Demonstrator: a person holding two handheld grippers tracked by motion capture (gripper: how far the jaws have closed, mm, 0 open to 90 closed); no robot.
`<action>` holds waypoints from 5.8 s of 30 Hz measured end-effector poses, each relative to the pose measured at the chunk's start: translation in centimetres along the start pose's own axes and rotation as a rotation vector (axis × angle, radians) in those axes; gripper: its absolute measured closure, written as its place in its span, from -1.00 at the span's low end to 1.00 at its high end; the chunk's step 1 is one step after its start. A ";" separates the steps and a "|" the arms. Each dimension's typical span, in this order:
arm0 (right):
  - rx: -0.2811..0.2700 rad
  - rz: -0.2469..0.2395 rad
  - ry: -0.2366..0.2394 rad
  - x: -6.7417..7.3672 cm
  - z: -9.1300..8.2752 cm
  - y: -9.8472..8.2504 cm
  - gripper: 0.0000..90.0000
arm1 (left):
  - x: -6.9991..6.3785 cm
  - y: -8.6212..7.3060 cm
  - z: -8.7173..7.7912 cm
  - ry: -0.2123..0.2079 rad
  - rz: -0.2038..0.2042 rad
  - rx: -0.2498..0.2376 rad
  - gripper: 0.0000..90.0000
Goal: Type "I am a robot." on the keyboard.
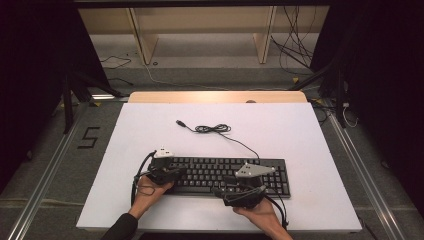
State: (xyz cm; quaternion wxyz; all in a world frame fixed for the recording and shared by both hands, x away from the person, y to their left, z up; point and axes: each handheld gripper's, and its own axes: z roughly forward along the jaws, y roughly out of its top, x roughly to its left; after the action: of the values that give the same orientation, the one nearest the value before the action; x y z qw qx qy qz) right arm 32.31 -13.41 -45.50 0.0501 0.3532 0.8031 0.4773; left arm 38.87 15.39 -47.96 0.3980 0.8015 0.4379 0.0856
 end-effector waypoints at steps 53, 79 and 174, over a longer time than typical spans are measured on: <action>0.107 0.004 -0.153 -2.6 6.4 3.0 1.00 | 0.2 -2.7 -6.1 -0.092 -0.057 -0.235 -0.19; 0.099 0.045 -0.151 -2.8 6.5 3.0 0.76 | 0.0 -3.7 -6.7 -0.074 -0.036 -0.271 -0.36; 0.110 -0.028 -0.005 0.5 8.4 3.9 0.79 | -0.3 -4.5 -7.4 -0.067 -0.029 -0.289 -0.45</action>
State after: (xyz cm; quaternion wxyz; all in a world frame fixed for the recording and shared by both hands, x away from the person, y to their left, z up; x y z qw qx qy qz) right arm 37.49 -5.82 -46.82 0.0395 0.3455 0.8327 0.4309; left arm 32.24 20.73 -46.16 0.5246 0.7319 0.4193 0.1151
